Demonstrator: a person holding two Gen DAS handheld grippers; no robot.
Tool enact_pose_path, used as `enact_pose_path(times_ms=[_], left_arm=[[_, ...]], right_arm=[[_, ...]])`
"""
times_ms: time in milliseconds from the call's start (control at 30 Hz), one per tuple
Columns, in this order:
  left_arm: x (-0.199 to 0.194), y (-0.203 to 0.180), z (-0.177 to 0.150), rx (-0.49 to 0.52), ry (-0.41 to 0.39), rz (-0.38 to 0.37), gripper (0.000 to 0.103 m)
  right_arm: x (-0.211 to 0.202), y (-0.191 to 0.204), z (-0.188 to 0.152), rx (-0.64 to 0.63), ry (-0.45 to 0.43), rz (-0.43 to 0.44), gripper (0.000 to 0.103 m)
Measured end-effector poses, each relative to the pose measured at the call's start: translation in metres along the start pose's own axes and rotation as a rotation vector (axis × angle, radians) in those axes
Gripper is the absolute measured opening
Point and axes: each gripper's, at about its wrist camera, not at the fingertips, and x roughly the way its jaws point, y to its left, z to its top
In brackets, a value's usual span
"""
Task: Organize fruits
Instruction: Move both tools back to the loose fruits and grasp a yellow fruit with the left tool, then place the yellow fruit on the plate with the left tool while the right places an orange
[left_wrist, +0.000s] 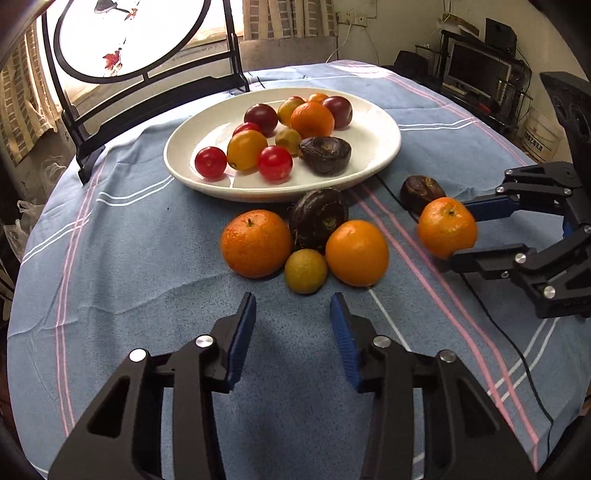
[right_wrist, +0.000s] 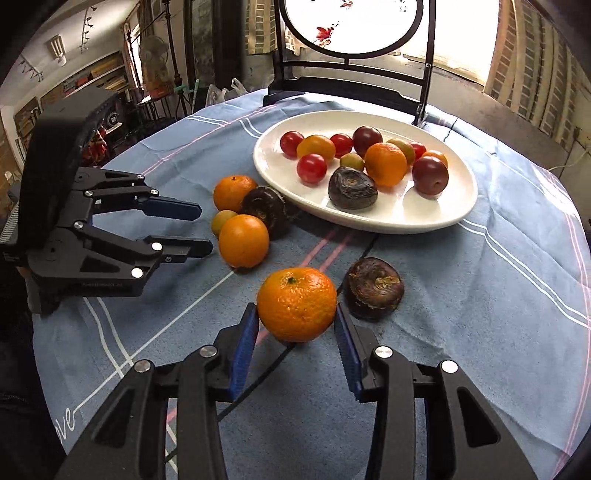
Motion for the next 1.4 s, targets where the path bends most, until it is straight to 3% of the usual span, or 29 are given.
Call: enact_pose_path(times_ms=[233, 333, 467, 667, 833, 1000, 1133, 1400], left_arm=[[0.009, -0.007, 0.013, -0.012, -0.01, -0.016, 0.041], [0.012, -0.011, 0.015, -0.013, -0.002, -0.016, 0.025], [0.004, -0.008, 0.011, -0.032, -0.013, -0.022, 0.025], [-0.034, -0.006, 0.016, -0.012, -0.105, 0.001, 0.024], [-0.061, 0.01, 0.056, -0.054, -0.22, 0.063, 0.024], [-0.063, 0.028, 0.101, -0.121, -0.286, 0.14, 0.024], [-0.043, 0.043, 0.125, -0.172, -0.271, 0.152, 0.024], [0.012, 0.062, 0.14, -0.202, -0.185, 0.146, 0.024]], right_arm=[[0.007, -0.007, -0.006, 0.019, 0.01, 0.006, 0.042], [0.005, -0.007, -0.007, 0.023, 0.007, 0.015, 0.042], [-0.001, -0.007, -0.01, 0.023, 0.0, 0.013, 0.042], [-0.013, -0.005, -0.005, 0.011, -0.022, 0.003, 0.042], [-0.033, -0.014, 0.03, 0.015, -0.114, -0.032, 0.042], [-0.043, -0.028, 0.078, 0.046, -0.218, -0.066, 0.042], [-0.03, -0.042, 0.111, 0.089, -0.247, -0.059, 0.042], [0.022, -0.065, 0.143, 0.147, -0.192, -0.069, 0.042]])
